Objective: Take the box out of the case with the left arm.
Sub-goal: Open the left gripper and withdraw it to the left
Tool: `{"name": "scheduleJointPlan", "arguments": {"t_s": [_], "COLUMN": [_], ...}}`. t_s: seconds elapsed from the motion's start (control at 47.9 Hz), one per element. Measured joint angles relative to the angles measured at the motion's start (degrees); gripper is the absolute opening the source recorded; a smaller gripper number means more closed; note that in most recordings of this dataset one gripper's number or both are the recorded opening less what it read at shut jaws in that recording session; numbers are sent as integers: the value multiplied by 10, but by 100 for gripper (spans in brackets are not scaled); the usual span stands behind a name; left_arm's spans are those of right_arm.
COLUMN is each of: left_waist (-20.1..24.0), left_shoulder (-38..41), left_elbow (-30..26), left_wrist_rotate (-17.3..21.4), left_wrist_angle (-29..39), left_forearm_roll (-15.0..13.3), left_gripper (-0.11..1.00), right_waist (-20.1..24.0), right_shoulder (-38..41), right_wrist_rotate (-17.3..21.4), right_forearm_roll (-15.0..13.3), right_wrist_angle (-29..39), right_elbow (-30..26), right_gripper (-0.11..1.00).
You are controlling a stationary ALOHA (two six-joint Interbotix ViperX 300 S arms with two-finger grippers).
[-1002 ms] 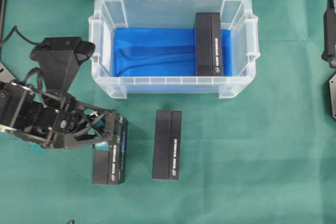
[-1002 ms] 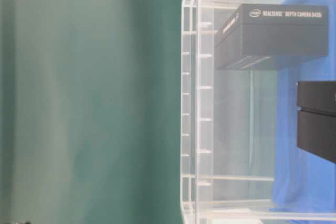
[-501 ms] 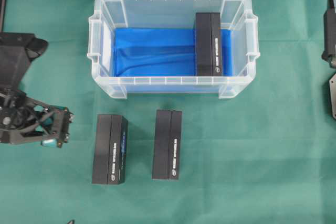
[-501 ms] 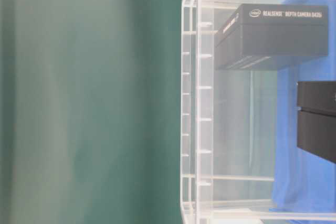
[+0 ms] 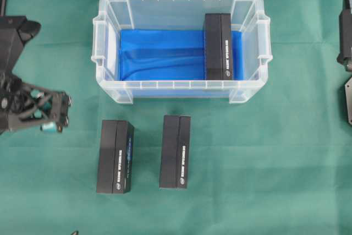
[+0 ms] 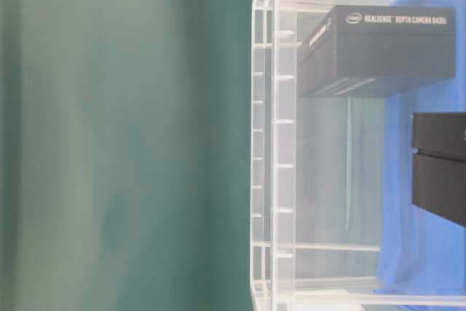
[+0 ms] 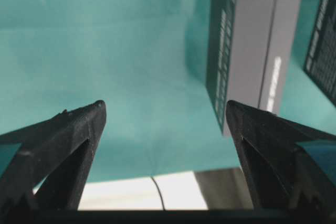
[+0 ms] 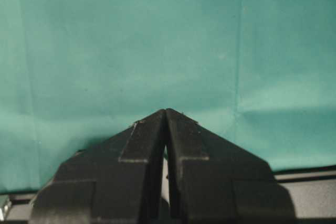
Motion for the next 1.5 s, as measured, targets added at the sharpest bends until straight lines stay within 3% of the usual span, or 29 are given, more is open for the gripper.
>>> {"name": "scheduleJointPlan", "arguments": {"t_s": [0.104, 0.501, 0.668, 0.835, 1.503], "left_waist": [33, 225, 278, 294, 294], "left_shoulder": [-11, -33, -33, -33, -33], "left_elbow": [7, 16, 16, 16, 16], "left_wrist_rotate": [38, 215, 269, 279, 280], "left_wrist_angle": [4, 7, 7, 7, 8], "left_forearm_roll": [0, 1, 0, 0, -4], "left_gripper": [97, 97, 97, 97, 97], "right_waist": [0, 0, 0, 0, 0], "right_shoulder": [-1, 0, 0, -1, 0], "right_wrist_rotate": [1, 0, 1, 0, 0], "right_forearm_roll": [1, 1, 1, 0, 1], "right_wrist_angle": [-1, -1, -1, -1, -1], "right_elbow": [0, 9, 9, 9, 9], "right_gripper": [3, 3, 3, 3, 3]}}
